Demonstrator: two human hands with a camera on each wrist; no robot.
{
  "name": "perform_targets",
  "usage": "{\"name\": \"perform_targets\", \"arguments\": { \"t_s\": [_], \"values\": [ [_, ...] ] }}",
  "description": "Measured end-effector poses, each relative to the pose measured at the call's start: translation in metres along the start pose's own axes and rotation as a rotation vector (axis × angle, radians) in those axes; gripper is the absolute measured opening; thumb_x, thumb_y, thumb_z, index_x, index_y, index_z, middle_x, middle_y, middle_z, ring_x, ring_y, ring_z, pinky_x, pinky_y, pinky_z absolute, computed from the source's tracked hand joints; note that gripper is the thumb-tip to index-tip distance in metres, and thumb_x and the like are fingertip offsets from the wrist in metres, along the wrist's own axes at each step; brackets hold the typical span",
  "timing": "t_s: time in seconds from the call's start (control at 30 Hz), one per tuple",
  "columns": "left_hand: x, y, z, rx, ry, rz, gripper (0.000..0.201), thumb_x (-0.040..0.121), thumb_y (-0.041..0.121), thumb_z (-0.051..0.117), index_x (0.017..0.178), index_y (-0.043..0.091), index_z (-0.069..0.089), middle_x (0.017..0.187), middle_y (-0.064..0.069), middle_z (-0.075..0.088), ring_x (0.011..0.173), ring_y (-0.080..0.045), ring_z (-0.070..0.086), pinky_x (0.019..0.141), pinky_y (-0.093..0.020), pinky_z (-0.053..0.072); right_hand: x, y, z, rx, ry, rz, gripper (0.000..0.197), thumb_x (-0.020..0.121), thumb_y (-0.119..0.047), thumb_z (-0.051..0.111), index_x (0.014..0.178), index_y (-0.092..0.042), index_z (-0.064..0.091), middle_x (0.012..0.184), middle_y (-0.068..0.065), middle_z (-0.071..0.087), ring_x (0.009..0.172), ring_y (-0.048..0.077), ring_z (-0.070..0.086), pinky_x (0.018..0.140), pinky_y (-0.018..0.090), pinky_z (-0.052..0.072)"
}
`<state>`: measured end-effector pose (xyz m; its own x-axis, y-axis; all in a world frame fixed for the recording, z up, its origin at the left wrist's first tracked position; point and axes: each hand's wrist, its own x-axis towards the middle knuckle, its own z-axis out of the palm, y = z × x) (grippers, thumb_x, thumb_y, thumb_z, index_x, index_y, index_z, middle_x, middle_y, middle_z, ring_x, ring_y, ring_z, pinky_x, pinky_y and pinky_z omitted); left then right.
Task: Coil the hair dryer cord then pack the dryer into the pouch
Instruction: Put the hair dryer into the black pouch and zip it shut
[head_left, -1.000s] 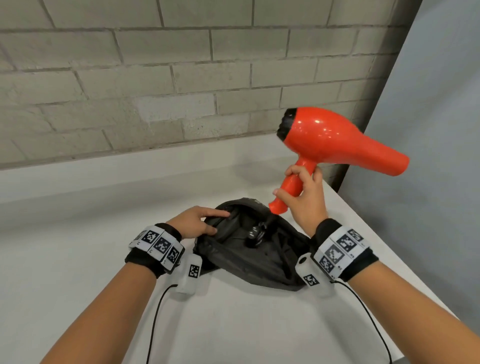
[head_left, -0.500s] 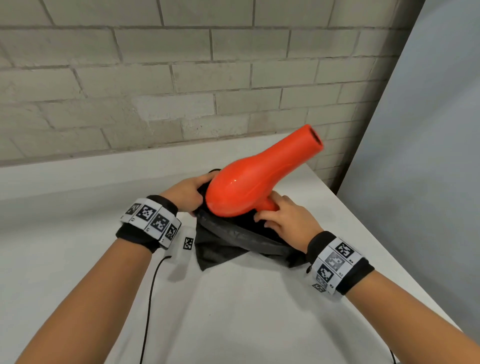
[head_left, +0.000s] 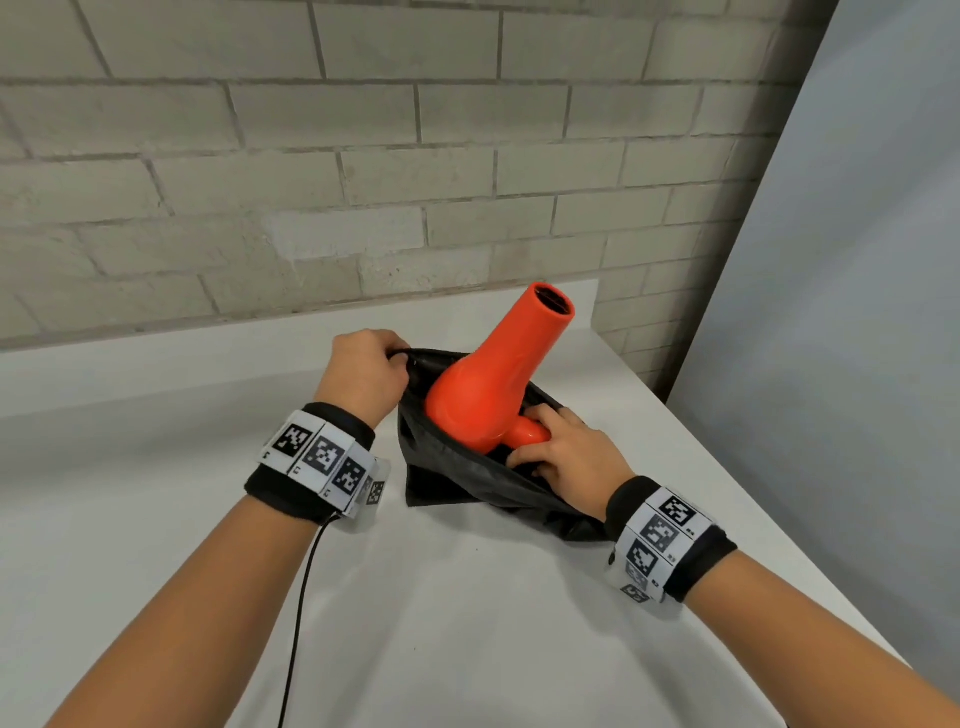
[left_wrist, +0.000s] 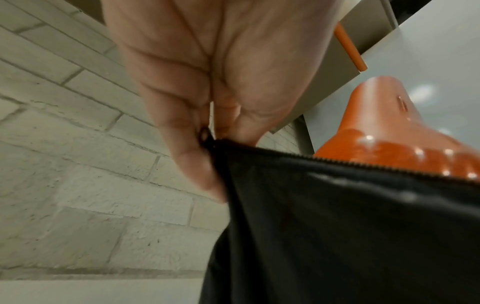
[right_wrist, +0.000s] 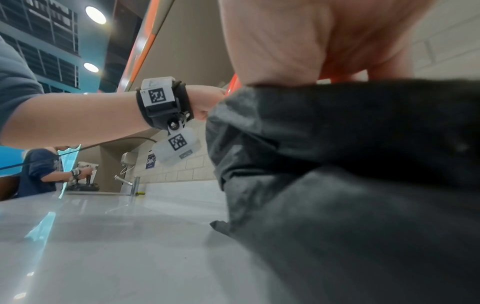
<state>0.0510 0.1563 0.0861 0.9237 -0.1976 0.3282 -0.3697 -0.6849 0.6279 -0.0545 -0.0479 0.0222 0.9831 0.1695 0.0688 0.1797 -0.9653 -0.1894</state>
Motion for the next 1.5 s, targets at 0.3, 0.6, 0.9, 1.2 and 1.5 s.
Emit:
{"name": "perform_targets", "arguments": {
  "t_s": [0.3, 0.6, 0.9, 1.2, 1.5],
  "values": [
    [-0.014, 0.034, -0.007, -0.304, 0.051, 0.156, 0.018, 0.084, 0.006, 0.055, 0.092, 0.011, 0.070, 0.083, 0.005, 0.064, 0.075, 0.000, 0.056, 0.067, 0.005, 0.038, -0.009, -0.001, -0.007, 0.019, -0.063, -0.024, 0.050, 0.083, -0.001, 0.046, 0.116, -0.035, 0.060, 0.147, 0.002, 0.029, 0.115, 0.028, 0.037, 0.087, 0.042, 0.046],
    [-0.019, 0.060, -0.010, -0.688, 0.100, 0.160, 0.020, 0.078, 0.002, 0.064, 0.078, 0.022, 0.068, 0.069, 0.008, 0.064, 0.057, 0.005, 0.057, 0.057, -0.007, 0.045, -0.004, -0.007, 0.000, -0.076, -0.250, 0.150, 0.046, 0.092, -0.032, 0.043, 0.135, -0.021, 0.035, 0.143, 0.012, 0.032, 0.129, 0.034, 0.034, 0.104, 0.040, 0.038],
    [-0.028, 0.049, 0.010, -0.519, -0.280, 0.378, 0.061, 0.062, 0.041, 0.073, 0.116, 0.049, 0.045, 0.125, 0.015, 0.052, 0.119, 0.002, 0.047, 0.101, -0.016, 0.037, -0.002, 0.001, 0.001, -0.160, -0.221, 0.050, 0.044, 0.093, -0.016, 0.038, 0.138, -0.017, 0.034, 0.146, 0.001, 0.029, 0.121, 0.033, 0.033, 0.085, 0.040, 0.046],
    [-0.023, 0.045, 0.017, -0.670, 0.072, 0.304, 0.055, 0.066, -0.011, 0.066, 0.096, 0.030, 0.047, 0.088, 0.016, 0.058, 0.079, 0.013, 0.058, 0.077, -0.005, 0.045, -0.011, 0.010, -0.002, -0.014, -0.117, -0.087, 0.044, 0.096, -0.025, 0.037, 0.140, -0.026, 0.033, 0.153, 0.000, 0.024, 0.128, 0.026, 0.037, 0.103, 0.042, 0.039],
    [-0.010, 0.010, -0.005, -0.514, 0.146, 0.272, 0.045, 0.066, -0.009, 0.067, 0.096, 0.018, 0.048, 0.083, 0.016, 0.054, 0.075, 0.017, 0.054, 0.070, 0.000, 0.040, -0.022, 0.056, -0.042, -0.018, 0.184, 0.160, 0.030, 0.094, -0.029, 0.043, 0.088, -0.004, 0.058, 0.085, 0.018, 0.063, 0.080, 0.033, 0.057, 0.071, 0.033, 0.042]
  ]
}}
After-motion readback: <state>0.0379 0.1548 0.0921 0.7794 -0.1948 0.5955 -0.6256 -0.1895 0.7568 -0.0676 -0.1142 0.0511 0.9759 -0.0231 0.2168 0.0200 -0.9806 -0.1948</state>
